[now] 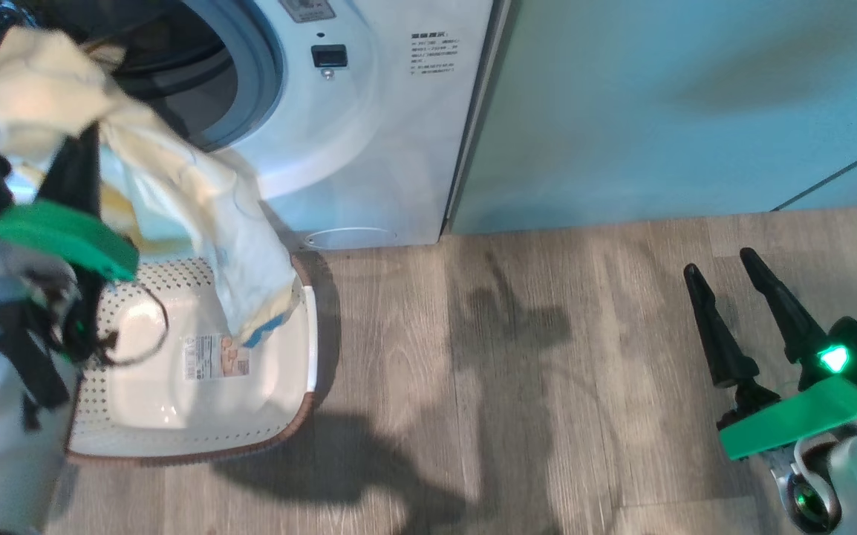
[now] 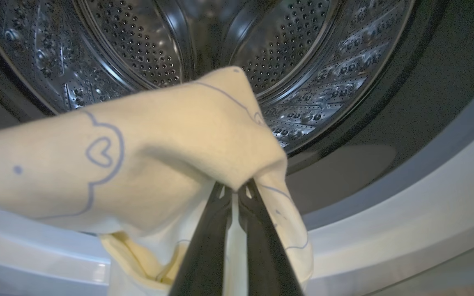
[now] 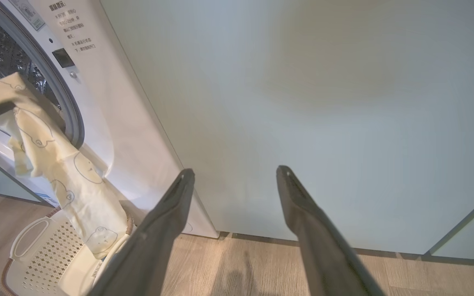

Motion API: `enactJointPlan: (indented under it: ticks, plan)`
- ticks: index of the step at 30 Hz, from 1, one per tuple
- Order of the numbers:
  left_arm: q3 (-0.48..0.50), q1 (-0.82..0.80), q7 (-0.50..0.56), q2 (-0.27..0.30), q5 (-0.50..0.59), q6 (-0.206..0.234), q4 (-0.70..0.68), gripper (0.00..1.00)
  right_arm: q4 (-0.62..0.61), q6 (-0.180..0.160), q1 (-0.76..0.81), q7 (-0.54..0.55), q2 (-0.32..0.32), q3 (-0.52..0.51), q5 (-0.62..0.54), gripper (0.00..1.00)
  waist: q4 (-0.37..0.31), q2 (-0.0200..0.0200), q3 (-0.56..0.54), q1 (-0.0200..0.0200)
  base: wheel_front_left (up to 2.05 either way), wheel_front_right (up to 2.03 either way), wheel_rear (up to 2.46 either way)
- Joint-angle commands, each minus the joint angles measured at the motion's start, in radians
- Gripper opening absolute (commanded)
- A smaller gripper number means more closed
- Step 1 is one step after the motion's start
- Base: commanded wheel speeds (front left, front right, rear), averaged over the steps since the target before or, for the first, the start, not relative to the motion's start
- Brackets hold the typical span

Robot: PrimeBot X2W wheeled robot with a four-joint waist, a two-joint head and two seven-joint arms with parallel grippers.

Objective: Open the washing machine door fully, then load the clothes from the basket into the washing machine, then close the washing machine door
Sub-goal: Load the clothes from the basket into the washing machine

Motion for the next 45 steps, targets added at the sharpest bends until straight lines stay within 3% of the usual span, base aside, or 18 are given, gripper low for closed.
enactJointPlan:
  ticks: [1,11,20,32,45]
  plan:
    - [0.027,-0.076,0.009,0.069,-0.015,-0.001,-0.037,0.00,-0.029,0.000,0.005,-0.007,-0.004,0.013,0.008,1.00,-0.002,-0.0001,0.007,0.0001,0.00,0.00,0.00]
    - [0.019,-0.302,0.110,0.156,-0.126,-0.001,0.027,0.00,-0.034,0.000,-0.027,-0.007,-0.002,0.030,0.013,1.00,-0.027,-0.0001,0.066,0.0001,0.00,0.00,0.00]
    - [0.015,-0.497,0.137,0.200,-0.134,-0.001,0.164,0.00,-0.038,0.000,-0.070,-0.007,0.003,0.048,0.016,1.00,-0.059,-0.0001,0.147,0.0001,0.00,0.00,0.00]
    - [-0.061,-0.783,0.095,0.242,-0.072,-0.001,0.363,0.00,-0.049,0.000,-0.154,-0.007,0.011,0.082,0.020,1.00,-0.109,-0.0001,0.288,0.0001,0.00,0.00,0.00]
    - [-0.097,-0.983,-0.031,0.272,-0.066,-0.001,0.451,0.00,-0.058,0.000,-0.200,-0.007,0.017,0.100,0.022,1.00,-0.152,-0.0001,0.364,0.0001,0.00,0.00,0.00]
